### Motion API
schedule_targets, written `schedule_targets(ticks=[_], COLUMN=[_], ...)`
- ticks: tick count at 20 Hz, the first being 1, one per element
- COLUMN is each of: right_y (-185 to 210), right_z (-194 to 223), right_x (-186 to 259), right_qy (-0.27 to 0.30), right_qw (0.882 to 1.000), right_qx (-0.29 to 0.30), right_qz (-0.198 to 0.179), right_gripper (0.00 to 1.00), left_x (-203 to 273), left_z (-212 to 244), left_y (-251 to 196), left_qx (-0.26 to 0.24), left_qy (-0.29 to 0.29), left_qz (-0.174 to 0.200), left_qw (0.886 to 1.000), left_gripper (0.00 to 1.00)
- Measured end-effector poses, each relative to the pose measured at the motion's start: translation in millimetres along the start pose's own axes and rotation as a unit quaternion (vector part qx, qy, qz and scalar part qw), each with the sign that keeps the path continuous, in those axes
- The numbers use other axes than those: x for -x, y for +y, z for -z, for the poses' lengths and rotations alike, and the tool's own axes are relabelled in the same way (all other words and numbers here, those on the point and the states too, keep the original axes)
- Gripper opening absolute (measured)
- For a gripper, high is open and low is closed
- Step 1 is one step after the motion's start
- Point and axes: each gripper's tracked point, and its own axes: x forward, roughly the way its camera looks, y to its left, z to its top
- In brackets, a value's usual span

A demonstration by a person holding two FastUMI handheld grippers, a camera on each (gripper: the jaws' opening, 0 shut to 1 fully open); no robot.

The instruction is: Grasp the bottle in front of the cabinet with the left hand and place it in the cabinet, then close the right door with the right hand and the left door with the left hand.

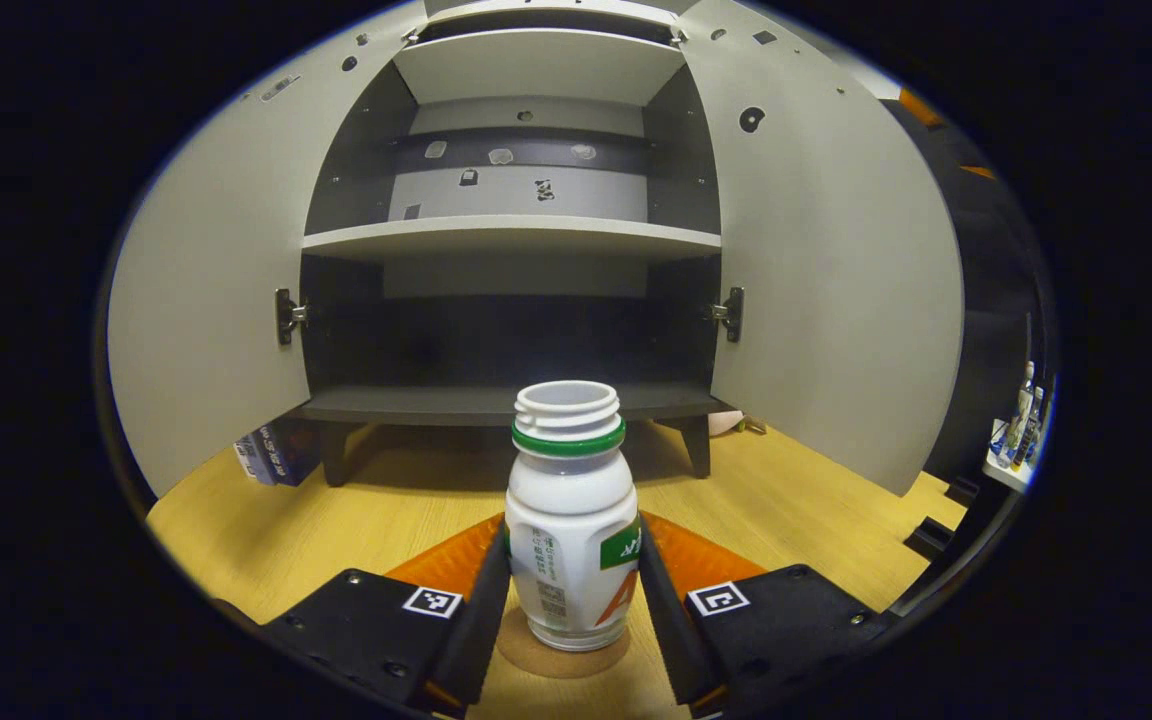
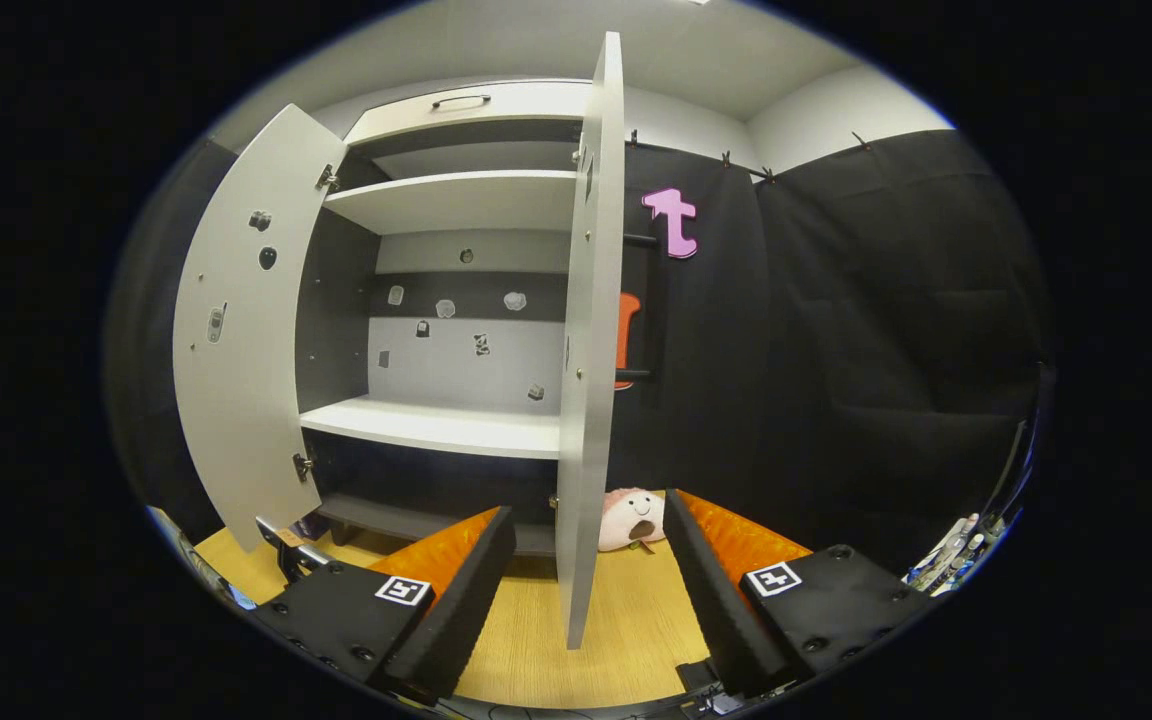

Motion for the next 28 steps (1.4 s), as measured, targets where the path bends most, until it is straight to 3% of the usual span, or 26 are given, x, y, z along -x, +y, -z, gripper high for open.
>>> schedule_targets(ticks=[13,22,28], right_y=[-18.8,-12.4,-16.9], right_z=[18.4,15.9,19.1], right_x=[-9.4,-4.4,2.9], right_qy=[0.023,0.019,0.021], right_qw=[0.999,0.998,0.999], right_qx=[-0.021,-0.034,-0.035], right_qz=[-0.025,-0.040,-0.034], right_gripper=[0.99,0.99,0.99], left_x=[18.6,9.9,-22.7], left_z=[-154.8,-298.1,-368.4], left_y=[17.8,-4.5,-4.2], left_qx=[0.058,0.014,0.018], left_qy=[-0.019,-0.078,-0.092], left_qz=[-0.020,0.031,0.048], left_qw=[0.998,0.996,0.994], left_gripper=[0.68,0.67,0.68])
